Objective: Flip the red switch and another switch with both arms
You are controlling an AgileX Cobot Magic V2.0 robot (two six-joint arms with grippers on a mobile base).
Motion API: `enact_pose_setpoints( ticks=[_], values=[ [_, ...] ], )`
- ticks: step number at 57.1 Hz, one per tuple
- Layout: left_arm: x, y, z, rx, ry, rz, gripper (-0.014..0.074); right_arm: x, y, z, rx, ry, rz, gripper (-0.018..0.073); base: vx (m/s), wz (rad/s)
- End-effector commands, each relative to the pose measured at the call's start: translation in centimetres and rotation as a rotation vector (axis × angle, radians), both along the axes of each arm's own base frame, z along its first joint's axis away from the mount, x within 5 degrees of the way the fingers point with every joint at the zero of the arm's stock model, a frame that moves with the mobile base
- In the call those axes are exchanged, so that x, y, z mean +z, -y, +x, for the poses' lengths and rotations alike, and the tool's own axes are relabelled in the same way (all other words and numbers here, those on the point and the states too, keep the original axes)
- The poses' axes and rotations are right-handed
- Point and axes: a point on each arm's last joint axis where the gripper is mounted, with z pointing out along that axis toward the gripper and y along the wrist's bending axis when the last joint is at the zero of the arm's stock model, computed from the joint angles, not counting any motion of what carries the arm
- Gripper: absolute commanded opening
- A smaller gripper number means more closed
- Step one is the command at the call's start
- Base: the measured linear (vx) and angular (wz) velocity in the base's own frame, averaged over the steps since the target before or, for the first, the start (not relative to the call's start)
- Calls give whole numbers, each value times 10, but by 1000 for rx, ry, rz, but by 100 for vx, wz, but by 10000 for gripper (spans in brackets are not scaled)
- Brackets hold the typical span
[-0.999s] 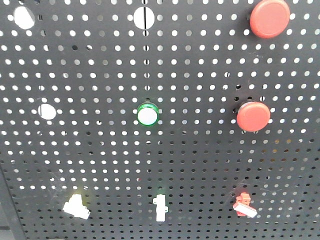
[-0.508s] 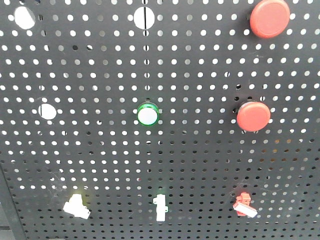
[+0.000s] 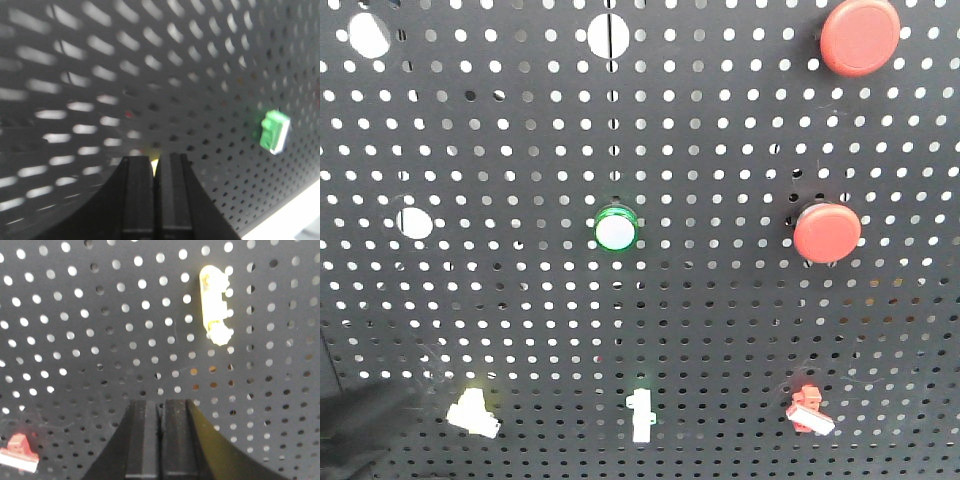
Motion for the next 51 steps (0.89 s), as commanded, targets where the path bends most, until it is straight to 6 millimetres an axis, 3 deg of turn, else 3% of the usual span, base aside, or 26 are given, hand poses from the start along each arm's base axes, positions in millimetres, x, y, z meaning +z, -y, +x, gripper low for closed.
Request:
enact_pose_setpoints(
  ticks=[1,14,23,42,51],
  values=[
    [20,5,8,1,112,-79,3,17,1,1,-8,102,-8,-6,0,0],
    [12,14,21,1,61,-50,3,17,1,1,-8,99,-8,-6,0,0],
    [-4,7,34,81,-52,-102,3,16,1,1,-7,91,-8,-6,0,0],
    [-38,-2,29,115,-157,-55,3,16,1,1,-7,81,-8,-6,0,0],
    [-42,-7,19,114,-153,-58,3,14,0,1,-5,67,-8,-6,0,0]
  ],
)
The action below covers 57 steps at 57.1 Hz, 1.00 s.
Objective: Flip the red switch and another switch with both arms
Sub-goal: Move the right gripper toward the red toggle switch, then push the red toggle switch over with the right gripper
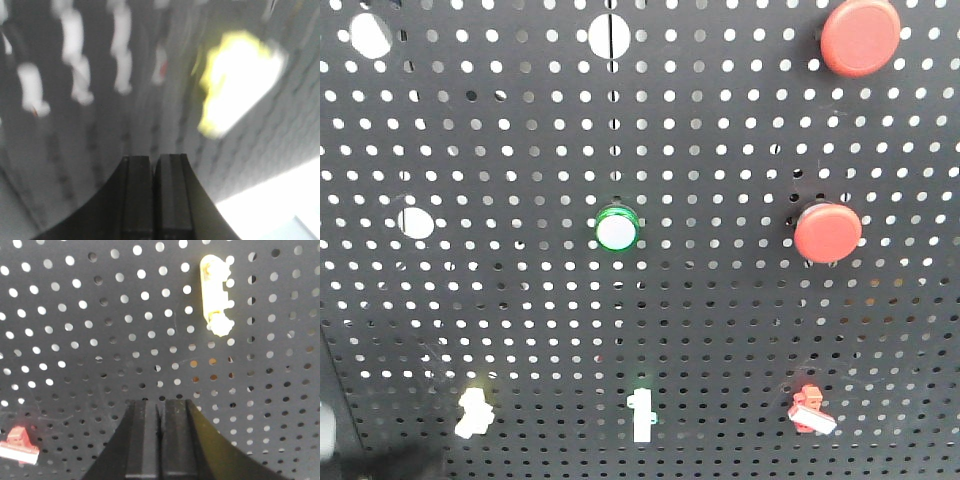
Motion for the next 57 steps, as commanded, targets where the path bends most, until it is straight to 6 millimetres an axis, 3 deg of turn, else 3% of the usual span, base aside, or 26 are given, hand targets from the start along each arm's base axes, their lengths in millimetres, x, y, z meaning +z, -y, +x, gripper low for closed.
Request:
enact_pose_setpoints(
  ticks=[1,19,31,41,57],
  values=[
    [19,-3,-4,18,115,-76,3,16,0,1,-5,88,-9,-6,0,0],
    [30,-24,-50,-3,168,-106,3,9,-9,22,116,17,-117,-6,0,0],
    [34,-37,-78,-29,191,-55,3,0,-30,46,356,-29,-143,-6,0,0],
    [32,-44,-88,-37,211,49,3,-2,-53,63,638,44,-139,-6,0,0],
    [27,-46,-89,-38,169,95,3,-12,-60,84,739,27,-55,-6,0,0]
  ],
)
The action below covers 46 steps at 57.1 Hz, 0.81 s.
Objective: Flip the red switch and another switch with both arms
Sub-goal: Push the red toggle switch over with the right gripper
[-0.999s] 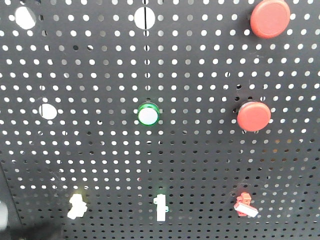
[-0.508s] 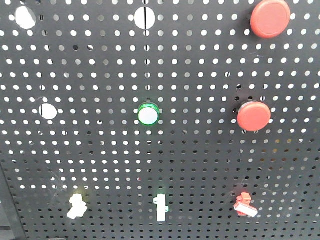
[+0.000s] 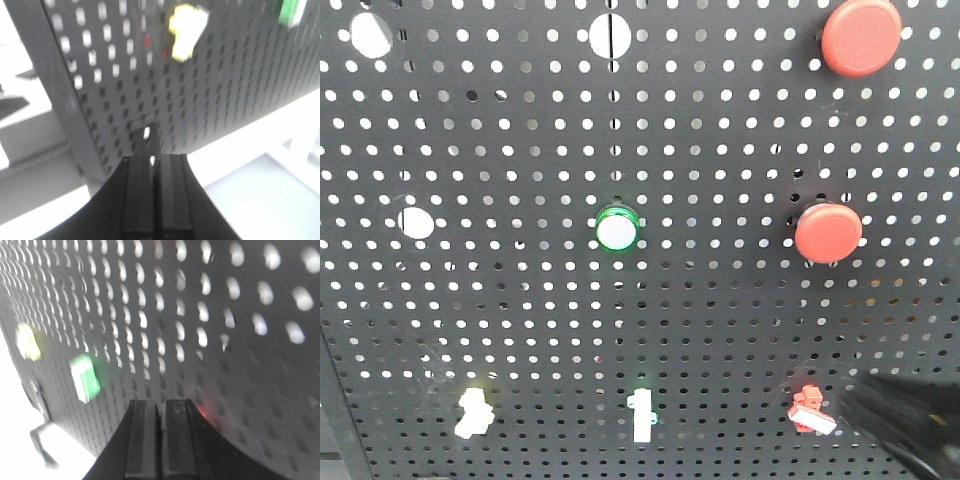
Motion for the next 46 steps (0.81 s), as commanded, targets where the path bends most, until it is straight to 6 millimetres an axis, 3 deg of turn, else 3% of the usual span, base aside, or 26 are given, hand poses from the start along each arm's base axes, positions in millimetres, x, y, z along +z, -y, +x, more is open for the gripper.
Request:
enact_pose_setpoints(
  ticks=[1,46],
  values=[
    [14,1,2,2,77,-37,3,11,-2,5,29,27,55,-6,0,0],
    [14,1,2,2,81,-32,3,-1,-5,28,46,-62,162,-6,0,0]
  ],
)
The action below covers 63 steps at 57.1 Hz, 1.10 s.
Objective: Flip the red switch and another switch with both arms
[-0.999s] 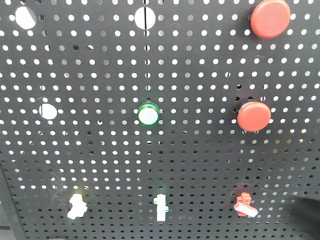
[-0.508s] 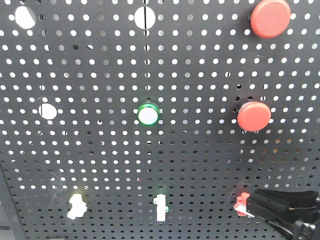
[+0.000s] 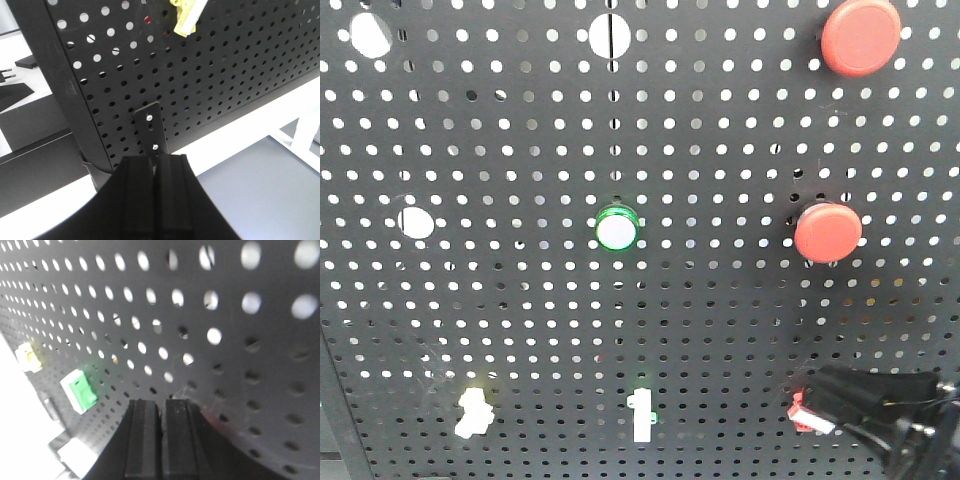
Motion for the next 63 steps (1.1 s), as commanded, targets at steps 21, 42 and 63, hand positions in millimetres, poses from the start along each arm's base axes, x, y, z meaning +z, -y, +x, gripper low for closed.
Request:
enact_pose_setpoints(
  ticks=[21,42,63],
  values=[
    [15,1,2,0,86,-51,3,-11,-7,12,89,-102,-29,-6,0,0],
    [15,1,2,0,87,-50,3,-34,-31,5,205,-168,-261,-6,0,0],
    [15,1,2,-1,90,-50,3,11,-8,-28,-55,21,-232,-6,0,0]
  ],
)
